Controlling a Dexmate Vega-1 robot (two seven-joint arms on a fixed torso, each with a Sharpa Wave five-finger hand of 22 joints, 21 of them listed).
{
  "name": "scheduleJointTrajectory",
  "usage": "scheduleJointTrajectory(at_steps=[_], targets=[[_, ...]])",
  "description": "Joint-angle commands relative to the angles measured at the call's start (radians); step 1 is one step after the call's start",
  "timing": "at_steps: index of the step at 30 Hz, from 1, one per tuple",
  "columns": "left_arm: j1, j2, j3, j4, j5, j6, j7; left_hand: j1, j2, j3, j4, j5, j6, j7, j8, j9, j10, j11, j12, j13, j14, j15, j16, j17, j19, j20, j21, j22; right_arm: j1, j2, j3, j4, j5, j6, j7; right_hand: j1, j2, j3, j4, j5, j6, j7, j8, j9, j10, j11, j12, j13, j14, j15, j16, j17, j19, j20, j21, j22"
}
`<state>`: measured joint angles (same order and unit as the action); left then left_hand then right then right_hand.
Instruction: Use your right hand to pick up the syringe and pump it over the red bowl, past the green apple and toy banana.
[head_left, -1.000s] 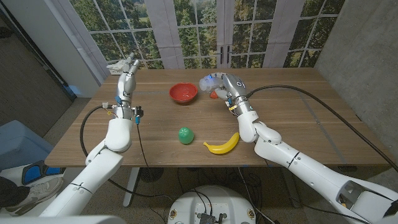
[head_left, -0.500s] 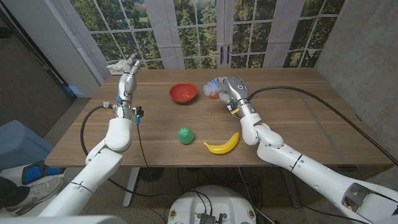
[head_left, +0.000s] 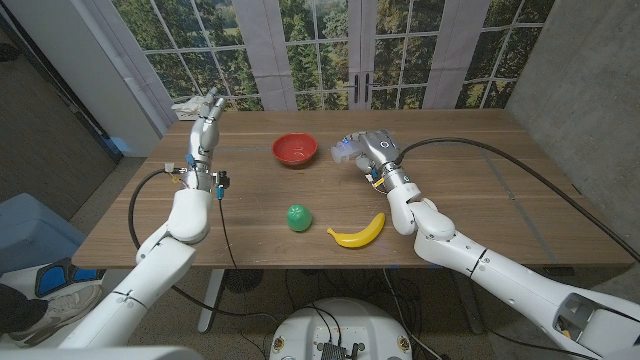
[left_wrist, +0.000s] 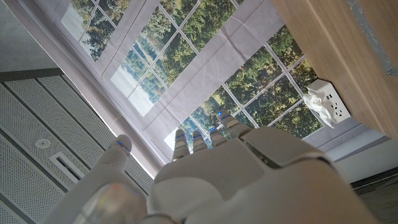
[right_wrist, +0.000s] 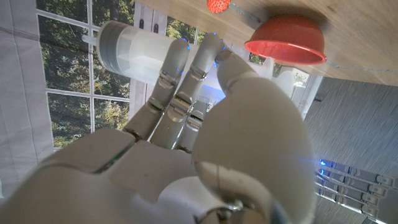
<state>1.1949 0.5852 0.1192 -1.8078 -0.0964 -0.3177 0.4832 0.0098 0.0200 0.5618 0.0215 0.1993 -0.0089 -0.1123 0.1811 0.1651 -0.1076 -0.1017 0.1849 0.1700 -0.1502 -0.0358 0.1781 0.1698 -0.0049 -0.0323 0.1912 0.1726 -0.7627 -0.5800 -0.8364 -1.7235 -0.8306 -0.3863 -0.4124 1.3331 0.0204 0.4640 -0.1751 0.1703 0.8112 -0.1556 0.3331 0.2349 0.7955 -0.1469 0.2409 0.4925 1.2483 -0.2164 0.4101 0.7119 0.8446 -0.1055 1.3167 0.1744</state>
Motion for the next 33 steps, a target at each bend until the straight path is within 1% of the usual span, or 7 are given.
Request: scheduleJointTrajectory(at_steps=[1, 6, 7, 16, 18, 23, 33], targets=[[-0.009, 0.003, 0.005, 0.014, -0.011, 0.0, -0.004, 0.008, 0.001, 0.003, -0.004, 0.006, -0.003, 0.002, -0.001, 0.005, -0.008, 0.002, -0.001, 0.003, -0.004, -0.079, -0.001, 0.002, 0.003, -0.041, 0.003, 0.002, 0.033, -0.004, -0.035, 0.012, -0.032, -0.057, 0.116, 0.001, 0.069, 0.022, 0.023, 0.006, 0.231, 0.139, 0.005, 0.005, 0.267, 0.069, 0.003, 0.162, -0.002, -0.005, -0.001, 0.003, -0.006, -0.11, 0.007, 0.004], [-0.014, 0.005, 0.007, 0.019, -0.011, -0.003, -0.005, 0.009, 0.001, 0.003, -0.005, 0.007, -0.003, 0.003, -0.001, 0.005, -0.009, 0.0, -0.002, 0.003, -0.004, -0.078, -0.001, 0.002, 0.004, -0.041, 0.003, 0.002, 0.043, 0.0, -0.041, 0.021, -0.03, -0.064, 0.138, 0.0, 0.069, 0.022, 0.023, 0.006, 0.232, 0.139, 0.005, 0.005, 0.267, 0.07, 0.002, 0.163, -0.003, -0.004, -0.001, 0.004, -0.005, -0.11, 0.008, 0.004], [-0.015, 0.004, 0.008, 0.02, -0.01, -0.002, -0.003, 0.009, 0.001, 0.003, -0.005, 0.007, -0.003, 0.003, -0.001, 0.005, -0.009, 0.0, -0.001, 0.003, -0.004, -0.078, -0.001, 0.002, 0.004, -0.041, 0.003, 0.002, 0.045, 0.001, -0.043, 0.023, -0.031, -0.069, 0.143, 0.0, 0.069, 0.022, 0.022, 0.006, 0.232, 0.14, 0.004, 0.005, 0.268, 0.074, 0.002, 0.162, -0.003, -0.004, -0.001, 0.005, -0.005, -0.11, 0.009, 0.004], [-0.022, 0.008, 0.012, 0.023, -0.015, -0.002, -0.008, 0.009, 0.003, 0.002, -0.008, 0.007, -0.004, 0.006, 0.0, 0.005, -0.009, -0.001, -0.001, 0.003, -0.004, -0.079, -0.001, 0.002, 0.005, -0.041, 0.003, 0.002, 0.066, 0.006, -0.065, 0.04, -0.036, -0.097, 0.199, 0.0, 0.069, 0.022, 0.022, 0.006, 0.229, 0.138, 0.002, 0.006, 0.268, 0.07, 0.0, 0.164, -0.004, -0.005, -0.003, 0.007, -0.005, -0.11, 0.01, 0.004], [-0.023, 0.008, 0.013, 0.022, -0.011, -0.001, -0.005, 0.009, 0.004, 0.002, -0.008, 0.007, -0.004, 0.007, 0.0, 0.005, -0.009, -0.002, -0.001, 0.003, -0.005, -0.079, -0.001, 0.002, 0.005, -0.041, 0.003, 0.002, 0.066, 0.006, -0.067, 0.044, -0.035, -0.095, 0.195, -0.001, 0.069, 0.022, 0.022, 0.006, 0.229, 0.137, 0.003, 0.007, 0.264, 0.074, -0.002, 0.165, -0.004, -0.004, -0.003, 0.008, -0.006, -0.11, 0.01, 0.004], [-0.024, 0.007, 0.016, 0.019, -0.011, 0.001, -0.004, 0.01, 0.005, 0.001, -0.009, 0.007, -0.004, 0.008, 0.0, 0.005, -0.009, -0.001, -0.001, 0.003, -0.004, -0.079, -0.001, 0.002, 0.006, -0.041, 0.003, 0.002, 0.075, 0.0, -0.078, 0.041, -0.035, -0.107, 0.239, 0.0, 0.07, 0.023, 0.021, 0.006, 0.228, 0.137, 0.003, 0.008, 0.262, 0.072, -0.004, 0.165, -0.004, -0.005, -0.003, 0.009, -0.007, -0.11, 0.01, 0.004], [-0.019, 0.009, 0.019, -0.001, -0.003, 0.016, 0.002, 0.01, 0.008, 0.0, -0.012, 0.007, -0.003, 0.009, 0.0, 0.005, -0.007, -0.001, 0.0, 0.003, -0.004, -0.078, -0.001, 0.001, 0.008, -0.04, 0.004, 0.002, 0.075, -0.005, -0.083, 0.038, -0.042, -0.124, 0.247, 0.0, 0.071, 0.026, 0.02, 0.005, 0.22, 0.137, 0.0, 0.011, 0.261, 0.069, -0.008, 0.164, -0.007, -0.006, -0.005, 0.01, -0.008, -0.11, 0.011, 0.003]])
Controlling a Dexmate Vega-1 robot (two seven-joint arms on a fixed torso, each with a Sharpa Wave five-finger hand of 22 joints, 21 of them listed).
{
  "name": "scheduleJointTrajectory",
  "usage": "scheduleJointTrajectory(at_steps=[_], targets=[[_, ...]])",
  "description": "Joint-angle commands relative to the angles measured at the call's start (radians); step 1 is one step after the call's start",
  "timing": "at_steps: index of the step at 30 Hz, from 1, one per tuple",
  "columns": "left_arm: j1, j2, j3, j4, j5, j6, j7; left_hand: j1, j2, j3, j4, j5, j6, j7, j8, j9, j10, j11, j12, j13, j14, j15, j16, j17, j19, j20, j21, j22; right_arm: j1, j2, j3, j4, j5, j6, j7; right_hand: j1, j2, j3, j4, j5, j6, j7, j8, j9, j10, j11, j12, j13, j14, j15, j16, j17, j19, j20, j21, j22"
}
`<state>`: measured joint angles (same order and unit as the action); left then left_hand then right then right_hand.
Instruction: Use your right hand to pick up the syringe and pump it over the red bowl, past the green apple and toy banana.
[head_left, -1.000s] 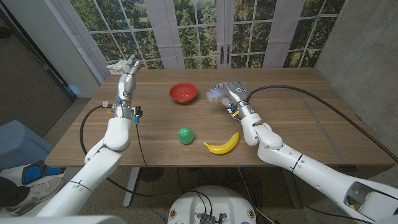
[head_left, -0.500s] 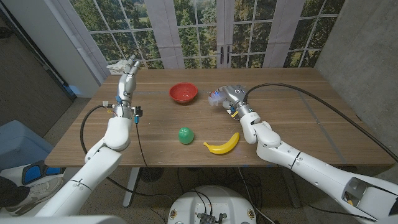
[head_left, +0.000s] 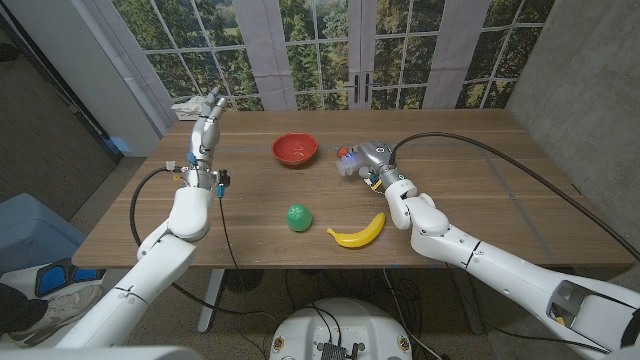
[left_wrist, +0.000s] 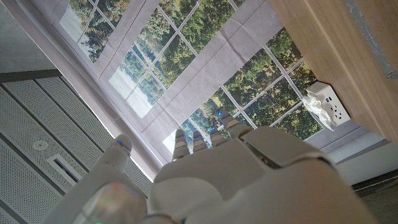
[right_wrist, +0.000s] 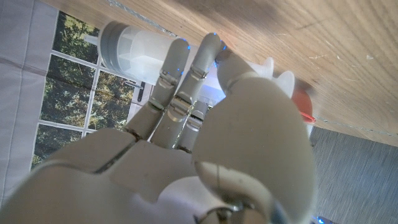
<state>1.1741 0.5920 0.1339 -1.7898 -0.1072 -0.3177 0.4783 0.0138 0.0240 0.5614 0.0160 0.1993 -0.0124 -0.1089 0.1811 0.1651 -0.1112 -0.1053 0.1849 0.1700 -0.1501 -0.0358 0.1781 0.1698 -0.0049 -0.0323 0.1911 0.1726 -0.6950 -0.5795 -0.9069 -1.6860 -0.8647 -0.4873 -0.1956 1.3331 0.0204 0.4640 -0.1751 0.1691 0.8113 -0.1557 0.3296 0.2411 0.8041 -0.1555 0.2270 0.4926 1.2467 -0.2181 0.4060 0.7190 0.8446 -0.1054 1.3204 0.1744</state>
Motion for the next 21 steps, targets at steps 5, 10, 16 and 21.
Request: scheduleJointTrajectory(at_steps=[5, 10, 16, 21], targets=[[0.009, 0.002, 0.003, -0.032, 0.016, 0.022, 0.016, 0.007, 0.005, 0.0, -0.007, 0.007, 0.002, 0.006, 0.001, 0.005, -0.004, 0.003, -0.001, 0.003, -0.004, -0.079, -0.001, 0.001, 0.009, -0.04, 0.004, 0.002, 0.014, -0.009, -0.021, -0.008, -0.022, -0.044, 0.063, 0.001, 0.075, 0.031, 0.017, 0.006, 0.195, 0.135, -0.003, 0.011, 0.24, 0.077, -0.006, 0.157, -0.007, -0.005, -0.003, 0.006, -0.013, -0.11, 0.006, 0.003], [0.014, 0.001, 0.002, -0.04, 0.016, 0.026, 0.017, 0.007, 0.005, 0.0, -0.009, 0.007, 0.004, 0.006, 0.002, 0.005, -0.003, 0.001, 0.0, 0.003, -0.003, -0.079, 0.0, 0.001, 0.009, -0.04, 0.004, 0.002, 0.025, -0.011, -0.029, -0.016, -0.034, -0.071, 0.115, 0.005, 0.073, 0.04, 0.01, 0.012, 0.161, 0.132, -0.02, 0.01, 0.205, 0.079, -0.027, 0.145, -0.019, -0.008, -0.011, 0.008, -0.024, -0.108, 0.004, 0.002], [0.012, -0.002, 0.003, -0.04, 0.02, 0.021, 0.019, 0.008, 0.007, 0.0, -0.01, 0.008, 0.008, 0.005, 0.003, 0.005, -0.004, 0.002, 0.0, 0.003, -0.001, -0.076, 0.0, 0.001, 0.014, -0.036, 0.006, 0.002, 0.033, -0.009, -0.042, -0.019, -0.073, -0.109, 0.134, -0.041, 0.025, 0.025, 0.017, 0.019, 0.056, 0.108, -0.081, 0.004, 0.086, 0.071, -0.049, 0.11, -0.096, -0.01, -0.075, -0.036, -0.08, -0.1, -0.008, 0.002], [0.008, -0.007, 0.004, -0.035, 0.019, 0.013, 0.019, 0.009, 0.01, 0.0, -0.012, 0.008, 0.01, 0.006, 0.004, 0.005, -0.003, 0.004, 0.0, 0.003, 0.0, -0.075, 0.0, 0.001, 0.017, -0.036, 0.006, 0.002, 0.035, -0.012, -0.045, -0.022, -0.088, -0.118, 0.142, -0.111, 0.01, 0.003, 0.039, 0.014, -0.01, 0.081, -0.113, 0.001, 0.026, 0.057, -0.048, 0.088, -0.089, 0.0, -0.07, -0.029, -0.074, -0.097, 0.002, 0.002]])
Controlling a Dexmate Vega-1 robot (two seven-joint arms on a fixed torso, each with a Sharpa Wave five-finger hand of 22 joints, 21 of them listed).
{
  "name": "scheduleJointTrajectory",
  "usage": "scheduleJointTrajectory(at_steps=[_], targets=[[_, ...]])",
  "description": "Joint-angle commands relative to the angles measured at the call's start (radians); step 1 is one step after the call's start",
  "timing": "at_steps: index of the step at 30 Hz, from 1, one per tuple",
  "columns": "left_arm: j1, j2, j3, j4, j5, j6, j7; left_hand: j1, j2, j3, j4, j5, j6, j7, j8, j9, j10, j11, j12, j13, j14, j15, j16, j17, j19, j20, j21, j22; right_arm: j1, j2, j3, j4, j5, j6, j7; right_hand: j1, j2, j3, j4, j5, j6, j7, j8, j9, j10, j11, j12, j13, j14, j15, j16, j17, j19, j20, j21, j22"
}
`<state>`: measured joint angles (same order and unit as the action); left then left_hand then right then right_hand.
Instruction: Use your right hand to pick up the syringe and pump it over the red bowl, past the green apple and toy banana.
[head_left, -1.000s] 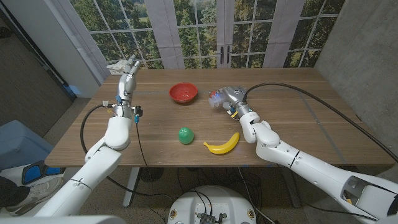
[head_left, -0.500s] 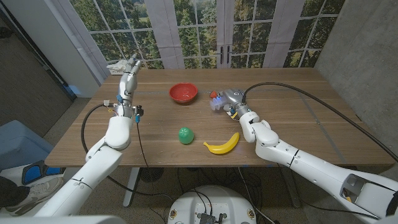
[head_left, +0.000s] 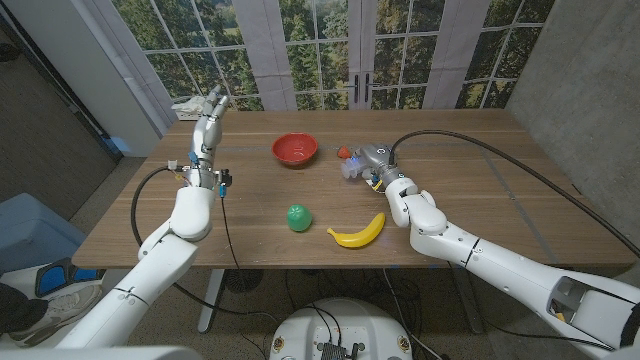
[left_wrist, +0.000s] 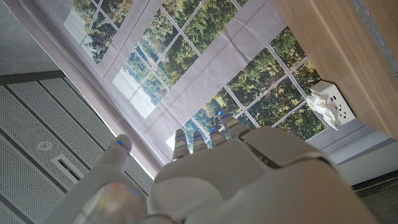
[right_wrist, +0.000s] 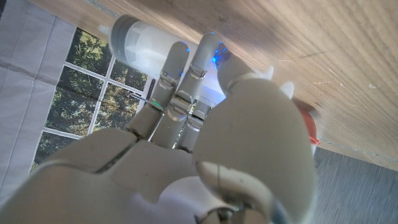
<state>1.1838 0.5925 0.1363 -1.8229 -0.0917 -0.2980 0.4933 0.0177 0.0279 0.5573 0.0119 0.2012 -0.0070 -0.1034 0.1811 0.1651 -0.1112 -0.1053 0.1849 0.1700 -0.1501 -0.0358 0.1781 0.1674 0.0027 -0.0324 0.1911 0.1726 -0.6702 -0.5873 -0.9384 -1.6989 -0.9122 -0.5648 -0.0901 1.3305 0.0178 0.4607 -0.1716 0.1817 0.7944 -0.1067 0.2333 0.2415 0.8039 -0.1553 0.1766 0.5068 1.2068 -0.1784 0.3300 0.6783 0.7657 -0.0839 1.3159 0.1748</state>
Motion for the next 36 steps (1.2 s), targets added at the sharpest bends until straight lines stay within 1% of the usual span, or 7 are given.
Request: scheduleJointTrajectory(at_steps=[1, 8, 13, 17, 26, 31, 36], targets=[[-0.002, -0.007, 0.001, -0.002, 0.003, -0.006, 0.002, 0.005, 0.007, 0.005, -0.008, 0.006, 0.005, 0.001, 0.004, 0.005, -0.003, 0.004, 0.0, 0.003, 0.001, -0.074, 0.0, 0.003, 0.009, -0.036, 0.006, 0.002, 0.011, -0.005, -0.013, -0.008, -0.041, -0.039, 0.037, -0.118, 0.012, 0.005, 0.037, 0.002, -0.014, 0.025, -0.025, 0.0, 0.014, 0.056, 0.002, 0.07, -0.046, -0.04, 0.008, 0.015, 0.007, -0.119, 0.007, 0.001], [-0.006, -0.007, 0.0, 0.004, 0.0, -0.011, 0.0, 0.006, 0.01, 0.005, -0.009, 0.007, 0.006, 0.003, 0.004, 0.005, -0.003, 0.006, 0.0, 0.003, 0.001, -0.073, 0.0, 0.003, 0.011, -0.036, 0.007, 0.002, 0.023, -0.002, -0.027, -0.011, -0.075, -0.076, 0.093, -0.228, -0.039, -0.012, 0.051, -0.005, -0.13, -0.006, -0.049, -0.011, -0.103, 0.052, -0.002, 0.037, -0.114, -0.024, -0.025, 0.014, -0.01, -0.098, -0.042, -0.013], [-0.009, -0.007, -0.001, 0.011, -0.002, -0.015, -0.003, 0.007, 0.012, 0.006, -0.011, 0.007, 0.006, 0.004, 0.003, 0.005, -0.003, 0.005, 0.0, 0.003, 0.0, -0.073, 0.0, 0.003, 0.012, -0.035, 0.007, 0.002, 0.035, -0.001, -0.036, -0.018, -0.091, -0.104, 0.162, -0.313, -0.07, -0.032, 0.056, 0.002, -0.222, -0.015, -0.046, -0.022, -0.231, 0.057, -0.002, 0.006, -0.247, -0.007, -0.068, 0.012, -0.087, -0.019, -0.122, -0.012], [-0.012, -0.007, -0.002, 0.017, -0.003, -0.02, -0.004, 0.008, 0.013, 0.006, -0.012, 0.007, 0.006, 0.004, 0.003, 0.005, -0.002, 0.005, 0.0, 0.003, 0.0, -0.073, 0.0, 0.003, 0.012, -0.035, 0.007, 0.002, 0.041, -0.002, -0.039, -0.024, -0.102, -0.117, 0.196, -0.402, -0.104, -0.084, 0.069, 0.017, -0.277, -0.01, -0.045, -0.029, -0.305, 0.063, 0.003, -0.021, -0.364, 0.006, -0.087, 0.022, -0.183, 0.072, -0.194, -0.01], [-0.016, -0.005, -0.003, 0.026, -0.009, -0.027, -0.011, 0.011, 0.016, 0.007, -0.016, 0.007, 0.006, 0.004, 0.003, 0.005, -0.001, 0.004, 0.0, 0.003, 0.001, -0.073, 0.0, 0.003, 0.013, -0.034, 0.006, 0.002, 0.014, -0.011, -0.004, -0.049, -0.078, -0.108, 0.146, -0.581, -0.165, -0.216, 0.123, 0.073, -0.342, -0.005, -0.04, -0.037, -0.374, 0.082, 0.012, -0.059, -0.532, 0.027, -0.105, 0.033, -0.286, 0.147, -0.304, -0.008], [-0.017, -0.005, -0.004, 0.03, -0.017, -0.028, -0.015, 0.012, 0.018, 0.008, -0.018, 0.007, 0.006, 0.004, 0.003, 0.005, -0.002, 0.005, 0.0, 0.003, 0.002, -0.072, -0.001, 0.002, 0.013, -0.033, 0.006, 0.002, -0.024, -0.022, 0.043, -0.066, -0.02, -0.057, 0.033, -0.689, -0.135, -0.261, 0.176, 0.094, -0.33, 0.012, -0.03, -0.037, -0.379, 0.102, 0.018, -0.074, -0.599, 0.056, -0.114, 0.025, -0.344, 0.189, -0.363, -0.007], [-0.018, -0.004, -0.003, 0.031, -0.016, -0.029, -0.016, 0.013, 0.019, 0.008, -0.02, 0.006, 0.006, 0.003, 0.002, 0.005, -0.002, 0.007, 0.0, 0.003, 0.002, -0.072, -0.001, 0.002, 0.013, -0.033, 0.006, 0.002, -0.05, -0.018, 0.061, -0.058, -0.017, -0.044, -0.076, -0.758, -0.088, -0.279, 0.209, 0.107, -0.305, 0.017, -0.022, -0.04, -0.375, 0.11, 0.023, -0.089, -0.688, 0.063, -0.122, 0.018, -0.46, 0.17, -0.449, -0.007]])
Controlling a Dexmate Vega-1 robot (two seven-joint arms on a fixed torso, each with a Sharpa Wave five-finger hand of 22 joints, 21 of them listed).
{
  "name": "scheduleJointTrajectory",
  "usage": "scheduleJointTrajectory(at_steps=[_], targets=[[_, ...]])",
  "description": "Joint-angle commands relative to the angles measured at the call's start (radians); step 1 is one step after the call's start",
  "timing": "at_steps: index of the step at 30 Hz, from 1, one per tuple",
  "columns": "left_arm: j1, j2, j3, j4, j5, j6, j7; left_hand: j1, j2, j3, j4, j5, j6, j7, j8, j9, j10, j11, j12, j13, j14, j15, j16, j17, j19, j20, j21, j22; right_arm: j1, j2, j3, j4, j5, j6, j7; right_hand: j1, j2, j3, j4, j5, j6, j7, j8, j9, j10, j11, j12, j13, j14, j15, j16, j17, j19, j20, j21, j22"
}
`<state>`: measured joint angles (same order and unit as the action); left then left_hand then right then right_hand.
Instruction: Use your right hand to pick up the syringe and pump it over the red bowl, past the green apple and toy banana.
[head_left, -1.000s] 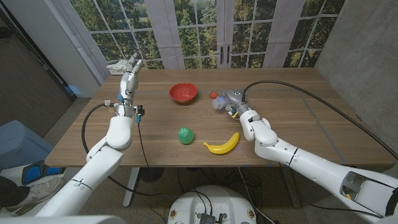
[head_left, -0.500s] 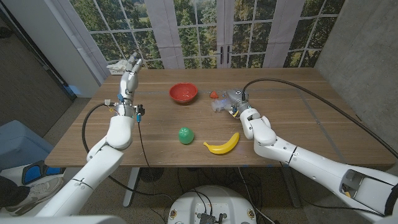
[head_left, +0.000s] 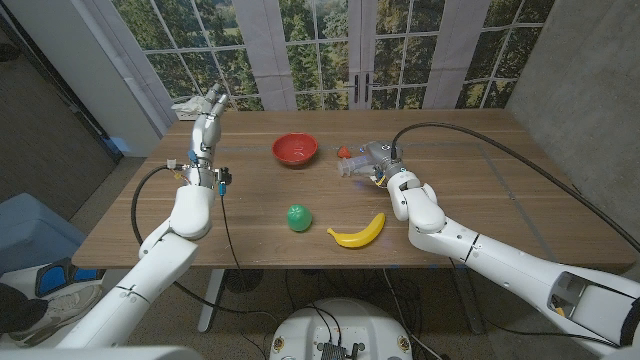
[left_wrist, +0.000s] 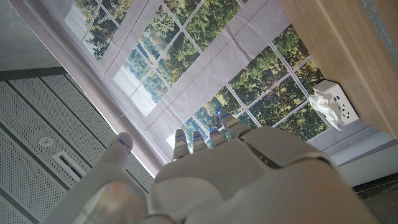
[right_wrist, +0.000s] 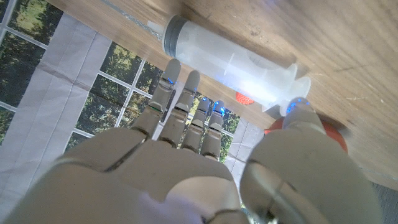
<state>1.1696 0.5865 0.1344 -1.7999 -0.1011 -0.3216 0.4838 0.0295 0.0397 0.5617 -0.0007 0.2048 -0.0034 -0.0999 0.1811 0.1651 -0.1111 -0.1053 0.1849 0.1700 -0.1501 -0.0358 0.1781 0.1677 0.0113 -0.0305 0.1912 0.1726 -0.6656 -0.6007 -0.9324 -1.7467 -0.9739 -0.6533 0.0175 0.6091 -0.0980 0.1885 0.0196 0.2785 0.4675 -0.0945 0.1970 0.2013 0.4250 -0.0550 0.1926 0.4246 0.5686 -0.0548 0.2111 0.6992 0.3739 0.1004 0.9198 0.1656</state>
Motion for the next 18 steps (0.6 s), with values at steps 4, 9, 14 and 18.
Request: scheduleJointTrajectory(at_steps=[4, 9, 14, 18], targets=[[-0.004, 0.004, -0.001, 0.006, -0.004, -0.007, -0.007, 0.002, 0.009, 0.005, -0.009, 0.003, 0.002, -0.001, 0.002, 0.005, -0.002, 0.005, 0.0, 0.003, 0.002, -0.072, -0.001, 0.002, 0.005, -0.035, 0.005, 0.002, -0.064, -0.016, 0.08, -0.026, 0.098, 0.075, -0.185, -0.03, 0.044, -0.008, 0.002, 0.017, 0.047, -0.006, 0.017, -0.001, 0.014, 0.013, 0.011, -0.02, -0.18, -0.042, -0.026, -0.019, -0.172, -0.031, -0.128, 0.002], [-0.002, 0.004, -0.002, 0.002, -0.008, -0.001, -0.007, 0.003, 0.011, 0.005, -0.011, 0.003, 0.002, -0.003, 0.002, 0.005, -0.001, 0.008, 0.0, 0.003, 0.002, -0.072, -0.001, 0.002, 0.004, -0.034, 0.005, 0.002, -0.084, -0.02, 0.114, -0.033, 0.156, 0.115, -0.241, -0.042, 0.075, -0.005, 0.002, 0.018, 0.038, -0.004, 0.007, -0.001, -0.05, 0.015, -0.005, -0.036, -0.322, -0.034, -0.04, -0.057, -0.241, -0.058, -0.194, 0.0], [-0.004, 0.003, 0.001, 0.007, -0.015, -0.003, -0.013, 0.004, 0.012, 0.005, -0.013, 0.002, 0.001, -0.006, 0.002, 0.005, -0.001, 0.005, 0.0, 0.003, 0.002, -0.072, -0.001, 0.002, 0.004, -0.034, 0.005, 0.002, -0.107, -0.031, 0.159, -0.041, 0.241, 0.19, -0.299, -0.043, 0.093, 0.001, -0.005, 0.011, -0.017, -0.015, -0.012, -0.001, -0.12, 0.013, -0.014, -0.056, -0.4, -0.023, -0.04, -0.107, -0.235, -0.097, -0.23, -0.001], [-0.005, 0.002, 0.003, 0.011, -0.016, -0.006, -0.013, 0.005, 0.013, 0.006, -0.015, 0.002, 0.0, -0.006, 0.001, 0.005, -0.001, 0.007, 0.0, 0.003, 0.001, -0.071, -0.001, 0.002, 0.004, -0.034, 0.004, 0.002, -0.126, -0.044, 0.199, -0.039, 0.325, 0.274, -0.341, -0.07, 0.104, -0.005, -0.001, -0.001, -0.082, -0.028, -0.019, -0.002, -0.178, 0.013, -0.015, -0.08, -0.465, -0.011, -0.038, -0.162, -0.268, -0.132, -0.282, -0.003]])
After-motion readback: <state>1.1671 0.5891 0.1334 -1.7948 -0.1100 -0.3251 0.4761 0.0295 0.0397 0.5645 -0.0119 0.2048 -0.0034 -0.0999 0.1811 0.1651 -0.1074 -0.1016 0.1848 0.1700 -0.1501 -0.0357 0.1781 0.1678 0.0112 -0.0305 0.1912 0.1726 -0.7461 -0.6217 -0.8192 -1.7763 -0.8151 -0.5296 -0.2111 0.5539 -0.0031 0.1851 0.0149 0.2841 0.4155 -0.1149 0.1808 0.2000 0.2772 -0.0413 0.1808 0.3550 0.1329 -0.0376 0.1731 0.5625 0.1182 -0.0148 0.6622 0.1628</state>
